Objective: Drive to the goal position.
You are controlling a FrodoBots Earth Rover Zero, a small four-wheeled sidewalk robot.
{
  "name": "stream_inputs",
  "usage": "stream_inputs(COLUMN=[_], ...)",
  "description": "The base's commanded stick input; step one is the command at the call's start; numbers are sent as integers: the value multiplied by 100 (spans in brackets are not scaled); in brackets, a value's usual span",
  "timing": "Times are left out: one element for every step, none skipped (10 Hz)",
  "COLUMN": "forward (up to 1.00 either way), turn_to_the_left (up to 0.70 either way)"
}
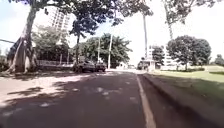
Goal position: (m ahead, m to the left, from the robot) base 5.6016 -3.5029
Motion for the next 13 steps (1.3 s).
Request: stream_inputs(forward=[70, 70, 70, 70, 70, 70, 70, 70, 70, 70, 70, 70, 70], turn_to_the_left=[0, 0, 0, 0, 0, -22, -32, -25, -18, -11, -4, 0, 0])
